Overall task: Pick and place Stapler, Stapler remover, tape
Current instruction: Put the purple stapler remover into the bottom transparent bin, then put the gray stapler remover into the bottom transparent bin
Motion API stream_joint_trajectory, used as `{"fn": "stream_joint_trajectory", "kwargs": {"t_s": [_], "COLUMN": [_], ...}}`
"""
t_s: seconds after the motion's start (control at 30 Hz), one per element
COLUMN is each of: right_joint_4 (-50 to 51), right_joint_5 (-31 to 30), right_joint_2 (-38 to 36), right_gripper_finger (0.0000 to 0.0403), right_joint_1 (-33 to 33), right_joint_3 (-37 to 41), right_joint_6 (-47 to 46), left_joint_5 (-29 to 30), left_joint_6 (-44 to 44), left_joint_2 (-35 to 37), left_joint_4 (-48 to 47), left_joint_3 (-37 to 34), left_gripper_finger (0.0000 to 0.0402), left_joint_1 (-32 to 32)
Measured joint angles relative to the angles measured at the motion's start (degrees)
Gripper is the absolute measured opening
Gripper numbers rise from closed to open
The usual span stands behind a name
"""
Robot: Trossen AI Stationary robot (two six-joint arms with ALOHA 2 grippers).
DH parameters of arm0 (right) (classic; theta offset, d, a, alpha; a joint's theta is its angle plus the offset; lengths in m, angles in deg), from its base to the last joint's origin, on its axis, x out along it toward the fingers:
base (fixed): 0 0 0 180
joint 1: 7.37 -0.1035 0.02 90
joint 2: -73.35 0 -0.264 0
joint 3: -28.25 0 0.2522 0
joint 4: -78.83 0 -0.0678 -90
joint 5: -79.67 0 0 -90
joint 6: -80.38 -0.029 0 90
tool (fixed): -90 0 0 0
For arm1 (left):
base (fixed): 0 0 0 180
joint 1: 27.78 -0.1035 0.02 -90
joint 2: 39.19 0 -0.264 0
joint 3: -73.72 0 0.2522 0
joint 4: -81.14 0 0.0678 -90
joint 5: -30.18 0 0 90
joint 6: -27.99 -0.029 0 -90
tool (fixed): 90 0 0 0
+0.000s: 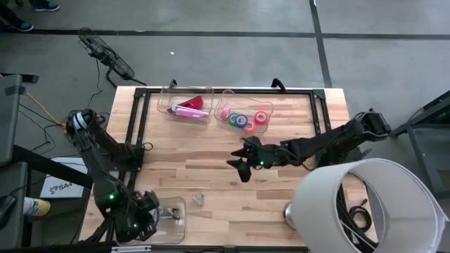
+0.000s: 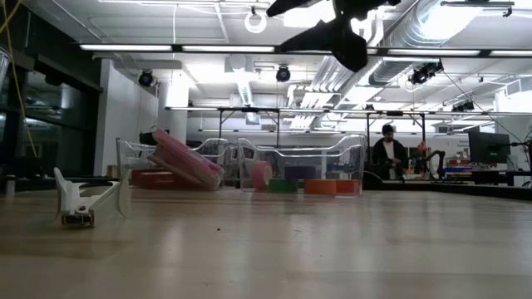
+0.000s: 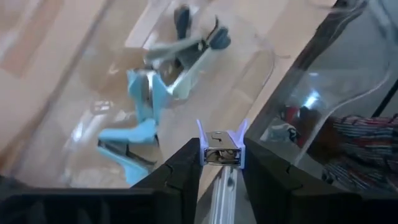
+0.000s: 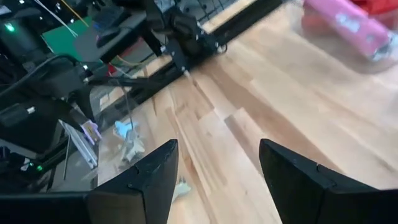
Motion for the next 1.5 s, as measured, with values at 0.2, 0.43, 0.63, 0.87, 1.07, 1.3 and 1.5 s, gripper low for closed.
{"fn": "stream_joint_trajectory", "kwargs": {"t_s": [0.2, 0.43, 0.63, 0.87, 1.07, 1.3, 1.5], "right_joint_4": [0.44, 4.73, 5.8, 5.7, 5.68, 5.7, 5.81], "right_joint_5": [0.01, -2.18, -5.04, -4.96, -4.96, -4.92, -4.64], "right_joint_2": [2.64, 3.27, 3.27, 3.27, 3.27, 3.27, 3.27], "right_gripper_finger": [0.0216, 0.0216, 0.0216, 0.0216, 0.0216, 0.0216, 0.0216], "right_joint_1": [-1.83, -4.42, -5.54, -5.52, -5.52, -5.5, -5.5], "right_joint_3": [0.0, 0.02, 0.02, 0.02, 0.02, 0.02, 0.02], "right_joint_6": [-3.31, -9.39, -10.17, -10.66, -10.69, -10.78, -11.56], "left_joint_5": [-2.34, -1.62, -1.53, -1.99, -3.52, -6.55, -4.07], "left_joint_6": [6.94, 16.26, 16.1, 14.41, 13.48, 12.42, 10.66], "left_joint_2": [-2.84, -4.61, -4.61, -4.63, -4.63, -4.45, -1.03], "left_joint_4": [1.49, 0.97, 0.44, 0.42, 0.64, 0.6, -1.14], "left_joint_3": [-0.75, -0.75, -0.75, -0.75, -0.75, -0.73, 0.89], "left_gripper_finger": [0.0111, 0.0114, 0.0115, 0.014, 0.022, 0.0263, 0.0264], "left_joint_1": [0.72, 0.65, 0.66, 0.65, 0.65, 0.66, 0.63]}}
